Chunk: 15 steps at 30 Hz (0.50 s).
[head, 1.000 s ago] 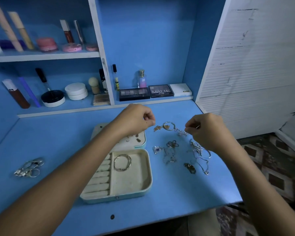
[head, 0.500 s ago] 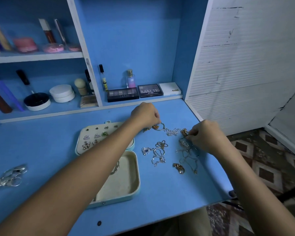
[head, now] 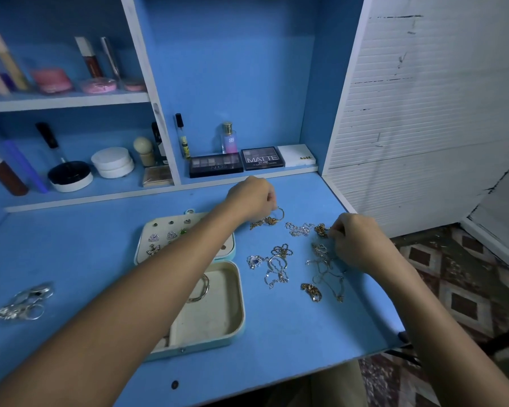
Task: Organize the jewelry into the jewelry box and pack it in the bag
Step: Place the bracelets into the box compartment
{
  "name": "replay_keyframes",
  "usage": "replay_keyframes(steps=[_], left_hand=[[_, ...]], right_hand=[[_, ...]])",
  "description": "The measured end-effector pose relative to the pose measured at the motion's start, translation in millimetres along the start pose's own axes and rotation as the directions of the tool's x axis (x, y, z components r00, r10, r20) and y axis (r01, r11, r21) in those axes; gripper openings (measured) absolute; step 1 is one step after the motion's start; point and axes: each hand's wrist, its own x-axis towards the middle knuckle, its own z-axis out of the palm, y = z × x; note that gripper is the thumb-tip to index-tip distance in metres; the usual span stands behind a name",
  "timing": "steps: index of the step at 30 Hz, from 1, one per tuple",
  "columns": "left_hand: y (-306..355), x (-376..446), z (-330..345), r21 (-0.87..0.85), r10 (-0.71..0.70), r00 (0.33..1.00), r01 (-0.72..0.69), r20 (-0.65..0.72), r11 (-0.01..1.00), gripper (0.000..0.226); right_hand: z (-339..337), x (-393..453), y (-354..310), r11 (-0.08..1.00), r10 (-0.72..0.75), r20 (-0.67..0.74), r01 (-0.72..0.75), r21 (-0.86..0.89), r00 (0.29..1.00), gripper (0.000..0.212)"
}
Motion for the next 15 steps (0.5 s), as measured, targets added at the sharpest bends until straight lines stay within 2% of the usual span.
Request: replay_keyframes(steps=[7,10,15], left_hand=[[-4.4,-31.1,-32.7,-0.173,0.074,0.997,-0.078,-0.029,0.982,0.008],[-6.7,-56.3,-46.7,-0.190,0.115,0.993,-0.111,0.009,0.976,0.005],[-15.8,-99.1,-59.9,-0.219,0.143,0.989,-0.131,0.042,0.967,0.006]], right_hand=[[-2.1,-6.5,-2.8,0.969,-0.053,-0.146,0.087,0.231,0.988,0.009],[-1.8,-11.3,-8.9,0.926,-0.056,-0.174,0.117,0.359,0.983,0.014],[-7.0,-24.8,-26.8,0.864,-0.065,-0.193,0.152,0.479,0.979,0.013]])
